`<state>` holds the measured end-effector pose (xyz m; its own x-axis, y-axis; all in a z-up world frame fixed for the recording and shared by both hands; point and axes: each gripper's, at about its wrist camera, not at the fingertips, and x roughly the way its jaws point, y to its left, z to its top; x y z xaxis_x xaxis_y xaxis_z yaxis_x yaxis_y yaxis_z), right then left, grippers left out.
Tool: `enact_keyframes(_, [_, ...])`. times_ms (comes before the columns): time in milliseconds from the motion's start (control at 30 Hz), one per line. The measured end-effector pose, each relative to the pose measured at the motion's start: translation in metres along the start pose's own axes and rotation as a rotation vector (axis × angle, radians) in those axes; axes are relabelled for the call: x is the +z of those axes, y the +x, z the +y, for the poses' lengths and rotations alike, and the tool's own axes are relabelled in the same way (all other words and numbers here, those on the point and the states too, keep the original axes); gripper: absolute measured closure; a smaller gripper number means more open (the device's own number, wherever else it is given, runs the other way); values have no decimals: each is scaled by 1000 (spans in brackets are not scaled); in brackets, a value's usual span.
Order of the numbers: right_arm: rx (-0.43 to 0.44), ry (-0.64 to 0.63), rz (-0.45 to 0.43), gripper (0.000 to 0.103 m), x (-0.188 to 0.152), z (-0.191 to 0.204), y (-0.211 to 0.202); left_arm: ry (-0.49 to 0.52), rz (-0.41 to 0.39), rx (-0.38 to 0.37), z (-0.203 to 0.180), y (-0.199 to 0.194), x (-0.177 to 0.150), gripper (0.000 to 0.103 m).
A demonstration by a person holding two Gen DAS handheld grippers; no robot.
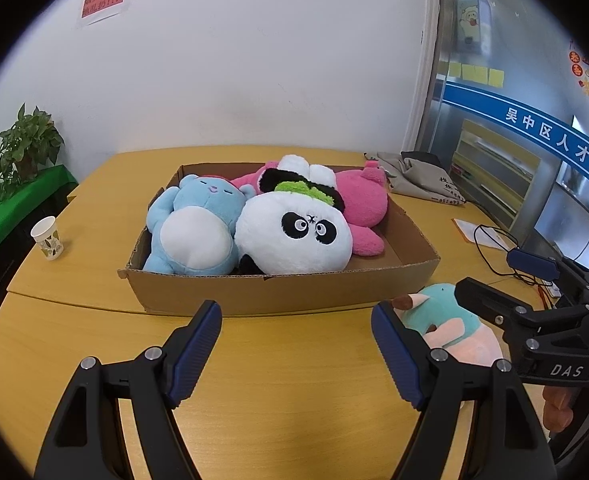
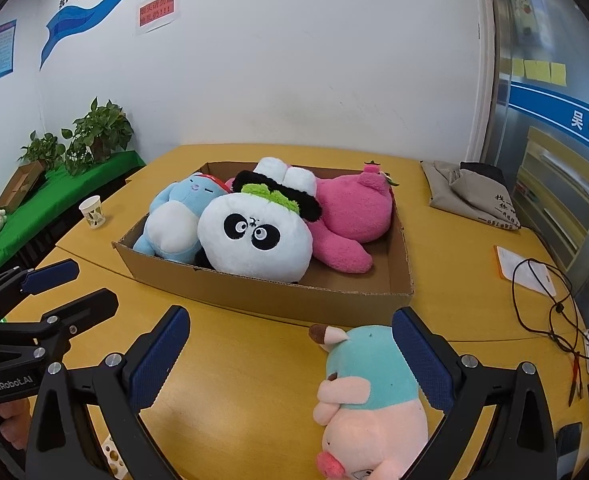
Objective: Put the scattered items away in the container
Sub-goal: 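Close both grippers around the pig plush's body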
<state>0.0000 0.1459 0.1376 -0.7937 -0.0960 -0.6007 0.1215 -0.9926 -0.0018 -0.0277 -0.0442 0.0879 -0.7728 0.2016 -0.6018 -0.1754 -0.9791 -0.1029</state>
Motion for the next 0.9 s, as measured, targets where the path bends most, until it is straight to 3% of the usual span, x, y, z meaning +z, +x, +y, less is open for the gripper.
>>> enact_keyframes(233, [-30, 39, -7, 0, -18, -38, -12, -26, 59, -66, -5, 12, -5, 26])
enact_keyframes(400, [-73, 140, 128, 0, -57, -89, 9, -60, 115, -121, -14, 30, -9, 26])
enact_keyframes(600, [37, 200, 275, 2, -99, -105, 41, -54, 174, -185, -36, 50, -15, 26])
enact_keyframes(700, [135, 201, 283, 14, -111, -97, 44, -86, 218, -249, -45, 61, -16, 26])
enact_keyframes(900, [156, 122, 243, 24, -120, -79, 30, -165, 347, -366, -68, 104, -27, 26])
